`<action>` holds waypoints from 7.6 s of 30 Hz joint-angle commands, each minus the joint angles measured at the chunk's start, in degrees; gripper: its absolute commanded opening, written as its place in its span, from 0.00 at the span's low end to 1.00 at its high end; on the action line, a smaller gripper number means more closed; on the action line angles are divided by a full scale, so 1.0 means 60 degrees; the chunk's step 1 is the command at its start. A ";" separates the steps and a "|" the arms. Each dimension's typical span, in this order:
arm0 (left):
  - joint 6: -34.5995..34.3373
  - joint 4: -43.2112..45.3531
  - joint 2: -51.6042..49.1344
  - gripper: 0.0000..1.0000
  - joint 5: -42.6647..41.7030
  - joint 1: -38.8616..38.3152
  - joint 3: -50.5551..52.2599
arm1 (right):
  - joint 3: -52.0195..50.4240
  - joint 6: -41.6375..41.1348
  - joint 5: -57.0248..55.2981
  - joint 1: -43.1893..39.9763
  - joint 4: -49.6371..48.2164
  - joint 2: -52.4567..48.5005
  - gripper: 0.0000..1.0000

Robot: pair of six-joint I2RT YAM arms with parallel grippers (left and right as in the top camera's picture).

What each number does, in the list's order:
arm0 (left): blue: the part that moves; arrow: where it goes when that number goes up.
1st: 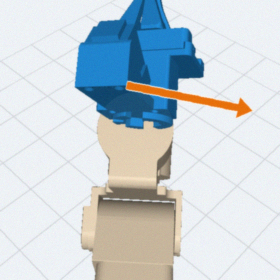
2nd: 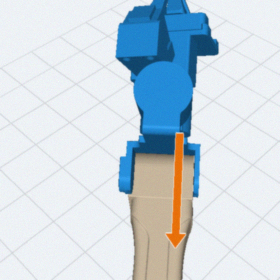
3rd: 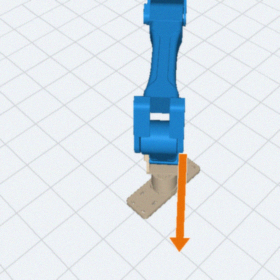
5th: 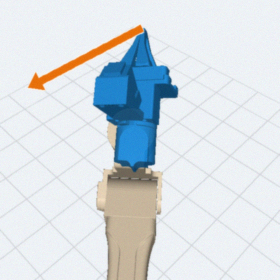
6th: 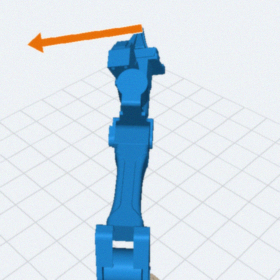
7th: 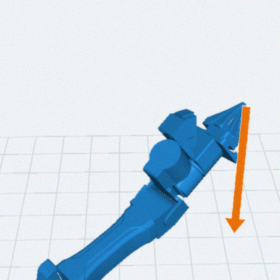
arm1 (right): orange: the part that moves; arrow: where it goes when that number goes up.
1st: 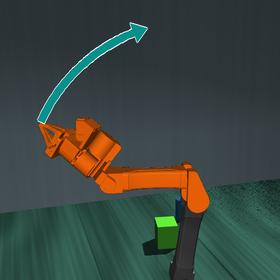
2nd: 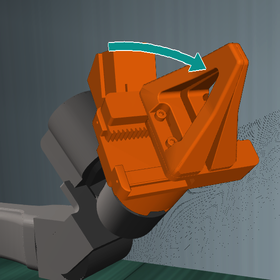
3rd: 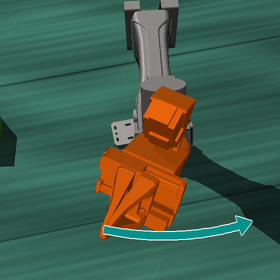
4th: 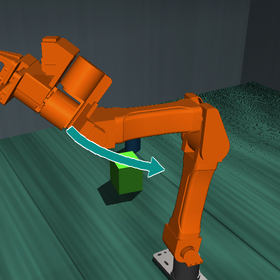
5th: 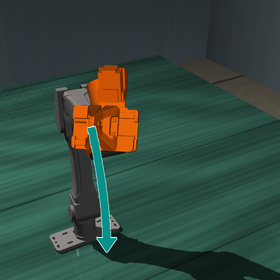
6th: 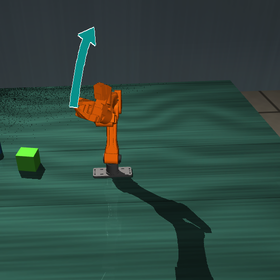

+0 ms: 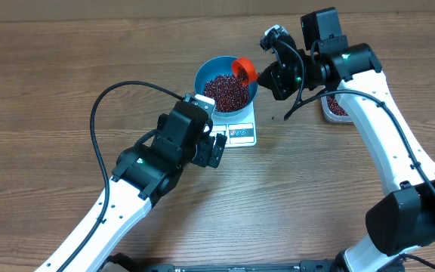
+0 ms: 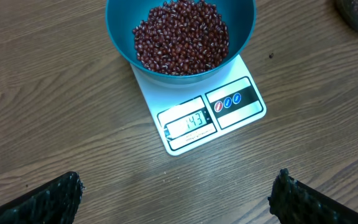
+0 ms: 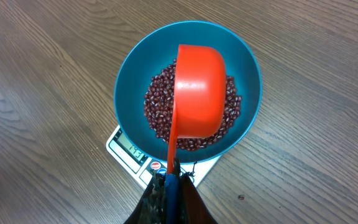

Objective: Scoop item into bowl and weigh 150g on scale

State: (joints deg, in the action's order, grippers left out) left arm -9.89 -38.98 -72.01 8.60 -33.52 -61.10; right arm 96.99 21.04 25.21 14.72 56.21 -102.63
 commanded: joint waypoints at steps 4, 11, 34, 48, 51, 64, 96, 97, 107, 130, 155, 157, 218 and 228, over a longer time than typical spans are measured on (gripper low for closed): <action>0.0146 0.0025 0.0004 1.00 -0.0095 0.0047 0.0055 | 0.0284 -0.0171 0.0131 0.0047 -0.0113 0.0080 0.04; 0.0146 0.0025 0.0004 1.00 -0.0095 0.0047 0.0055 | 0.0284 -0.0419 -0.0229 0.0047 -0.0153 0.0080 0.04; 0.0146 0.0025 0.0004 1.00 -0.0095 0.0047 0.0055 | 0.0284 -0.0503 -0.0339 0.0047 -0.0262 0.0080 0.04; 0.0146 0.0025 0.0004 1.00 -0.0095 0.0047 0.0055 | 0.0284 -0.0503 -0.0339 0.0047 -0.0259 0.0080 0.04; 0.0146 0.0025 0.0004 1.00 -0.0095 0.0047 0.0055 | 0.0284 -0.0503 -0.0339 0.0047 -0.0259 0.0080 0.04; 0.0146 0.0025 0.0004 1.00 -0.0095 0.0047 0.0055 | 0.0284 -0.0288 -0.0266 0.0091 -0.0149 0.0080 0.04; 0.0146 0.0025 0.0004 1.00 -0.0095 0.0047 0.0055 | 0.0284 -0.0386 -0.0157 0.0066 -0.0248 0.0080 0.04; 0.0146 0.0025 0.0004 1.00 -0.0095 0.0047 0.0055 | 0.0284 -0.0266 -0.0492 0.0066 -0.0204 0.0080 0.04; 0.0146 0.0029 0.0004 1.00 -0.0098 0.0047 0.0055 | 0.0280 -0.0820 -0.0506 0.0080 -0.0350 0.0080 0.04; 0.0146 0.0025 0.0004 1.00 -0.0095 0.0047 0.0055 | 0.0277 -0.0790 -0.0510 0.0080 -0.0324 0.0080 0.04; 0.0146 0.0025 0.0004 1.00 -0.0098 0.0047 0.0055 | 0.0277 -0.1184 0.0098 0.0117 -0.0375 0.0080 0.04; 0.0146 0.0025 0.0004 1.00 -0.0095 0.0047 0.0055 | 0.0277 -0.0936 -0.0233 0.0164 -0.0226 0.0080 0.04; 0.0146 0.0025 0.0004 1.00 -0.0095 0.0047 0.0055 | 0.0277 -0.0860 -0.0747 0.0109 -0.0495 0.0062 0.04; 0.0146 0.0018 0.0004 1.00 -0.0098 0.0047 0.0055 | 0.0277 -0.1042 -0.0761 0.0117 -0.0474 0.0062 0.04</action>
State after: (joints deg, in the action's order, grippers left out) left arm -9.89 -39.00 -72.01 8.60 -33.52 -61.10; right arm 97.08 15.84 19.79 15.44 53.60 -102.63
